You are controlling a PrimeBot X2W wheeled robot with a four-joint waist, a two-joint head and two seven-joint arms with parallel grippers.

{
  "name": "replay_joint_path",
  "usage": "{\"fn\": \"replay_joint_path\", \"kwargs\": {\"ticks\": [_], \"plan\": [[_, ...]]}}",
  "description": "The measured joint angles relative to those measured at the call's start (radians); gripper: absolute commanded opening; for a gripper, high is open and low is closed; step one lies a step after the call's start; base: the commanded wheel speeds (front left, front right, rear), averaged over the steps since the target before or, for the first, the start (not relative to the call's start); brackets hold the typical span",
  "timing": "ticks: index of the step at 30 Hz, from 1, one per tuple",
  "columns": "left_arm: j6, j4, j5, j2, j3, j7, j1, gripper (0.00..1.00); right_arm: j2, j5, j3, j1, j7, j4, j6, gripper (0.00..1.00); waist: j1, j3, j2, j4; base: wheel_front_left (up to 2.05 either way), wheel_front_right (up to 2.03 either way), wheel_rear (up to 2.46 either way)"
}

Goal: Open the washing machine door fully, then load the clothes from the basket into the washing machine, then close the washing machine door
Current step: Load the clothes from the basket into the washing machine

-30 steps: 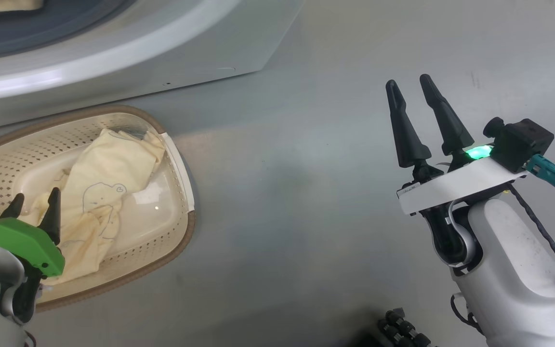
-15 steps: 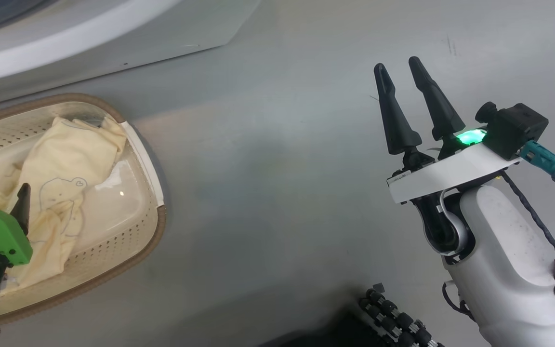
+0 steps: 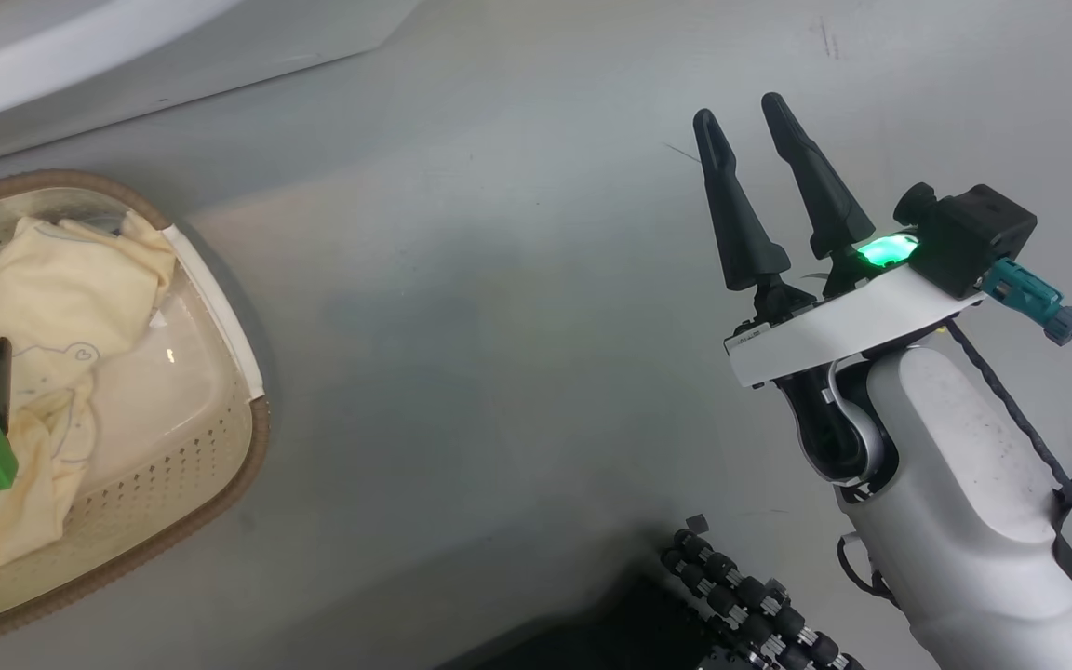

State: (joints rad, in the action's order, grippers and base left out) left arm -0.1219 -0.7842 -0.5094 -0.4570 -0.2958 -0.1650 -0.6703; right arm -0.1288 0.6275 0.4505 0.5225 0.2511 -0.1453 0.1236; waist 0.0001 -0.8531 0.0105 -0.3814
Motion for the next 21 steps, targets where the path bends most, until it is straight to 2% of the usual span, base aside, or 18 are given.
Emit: {"fn": "replay_joint_path", "kwargs": {"ticks": [9,14,15,16,17,21], "plan": [[0.000,-0.069,0.000,-0.012,-0.016,0.003,-0.031,1.00,-0.004,-0.006,0.000,0.001,0.000,-0.006,0.000,1.00,-0.0001,-0.013,0.0000,-0.025,0.00,0.00,0.00],[0.000,-0.072,-0.005,0.003,-0.079,-0.020,-0.041,1.00,-0.006,-0.011,0.001,0.001,0.000,-0.010,0.000,1.00,-0.0001,-0.015,0.0000,-0.025,0.00,0.00,0.00],[0.000,-0.075,-0.009,0.011,-0.099,-0.032,-0.041,0.55,-0.006,-0.011,0.002,0.002,0.000,-0.010,0.000,1.00,-0.0001,-0.016,0.0000,-0.024,0.00,0.00,0.00],[0.000,-0.075,-0.010,0.017,-0.117,-0.040,-0.041,0.15,-0.005,-0.011,0.003,0.004,0.000,-0.011,0.000,1.00,-0.0001,-0.016,0.0000,-0.023,0.00,0.00,0.00],[0.000,-0.074,-0.011,0.021,-0.130,-0.042,-0.041,0.00,-0.005,-0.011,0.003,0.007,0.000,-0.011,0.000,1.00,-0.0001,-0.016,0.0000,-0.023,0.00,0.00,0.00],[0.000,-0.064,-0.018,0.018,-0.173,-0.031,-0.042,0.00,-0.001,-0.011,0.003,0.020,0.000,-0.016,0.000,1.00,-0.0001,-0.011,0.0000,-0.017,0.00,0.00,0.00]]}}
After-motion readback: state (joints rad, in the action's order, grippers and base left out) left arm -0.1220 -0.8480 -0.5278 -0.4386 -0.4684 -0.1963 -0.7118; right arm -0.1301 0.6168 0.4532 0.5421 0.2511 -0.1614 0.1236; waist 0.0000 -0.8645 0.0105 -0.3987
